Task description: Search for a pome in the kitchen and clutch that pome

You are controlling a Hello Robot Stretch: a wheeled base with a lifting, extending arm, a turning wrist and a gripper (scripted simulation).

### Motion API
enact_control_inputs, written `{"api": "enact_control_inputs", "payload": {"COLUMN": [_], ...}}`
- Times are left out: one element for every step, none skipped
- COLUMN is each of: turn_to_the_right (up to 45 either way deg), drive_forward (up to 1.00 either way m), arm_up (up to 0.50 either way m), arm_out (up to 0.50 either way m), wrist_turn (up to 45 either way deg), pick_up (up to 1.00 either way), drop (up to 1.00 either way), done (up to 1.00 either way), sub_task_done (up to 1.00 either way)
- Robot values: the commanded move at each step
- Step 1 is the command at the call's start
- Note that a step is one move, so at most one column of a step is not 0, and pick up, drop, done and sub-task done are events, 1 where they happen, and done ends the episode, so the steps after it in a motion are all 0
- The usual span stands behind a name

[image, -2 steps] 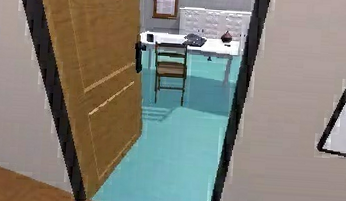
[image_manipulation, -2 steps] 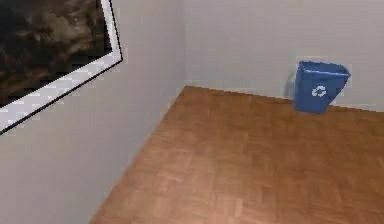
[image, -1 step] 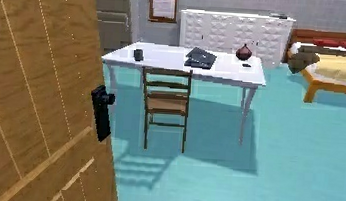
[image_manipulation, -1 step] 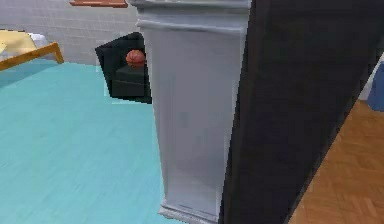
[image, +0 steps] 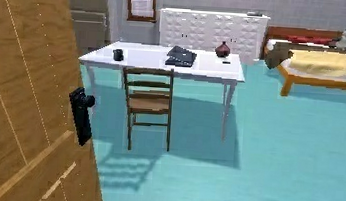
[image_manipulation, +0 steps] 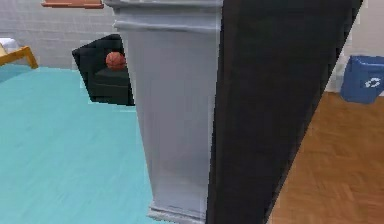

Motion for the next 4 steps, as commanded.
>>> {"api": "enact_control_inputs", "payload": {"turn_to_the_right": [0.0,33.0,0.0,3.0], "drive_forward": [0.15,0.0,1.0,0.0], "arm_up": [0.0,0.0,0.0,0.0], "arm_out": [0.0,0.0,0.0,0.0], "wrist_turn": [0.0,0.0,0.0,0.0], "pick_up": [0.0,0.0,0.0,0.0], "drop": [0.0,0.0,0.0,0.0], "done": [0.0,0.0,0.0,0.0], "sub_task_done": [0.0,0.0,0.0,0.0]}}
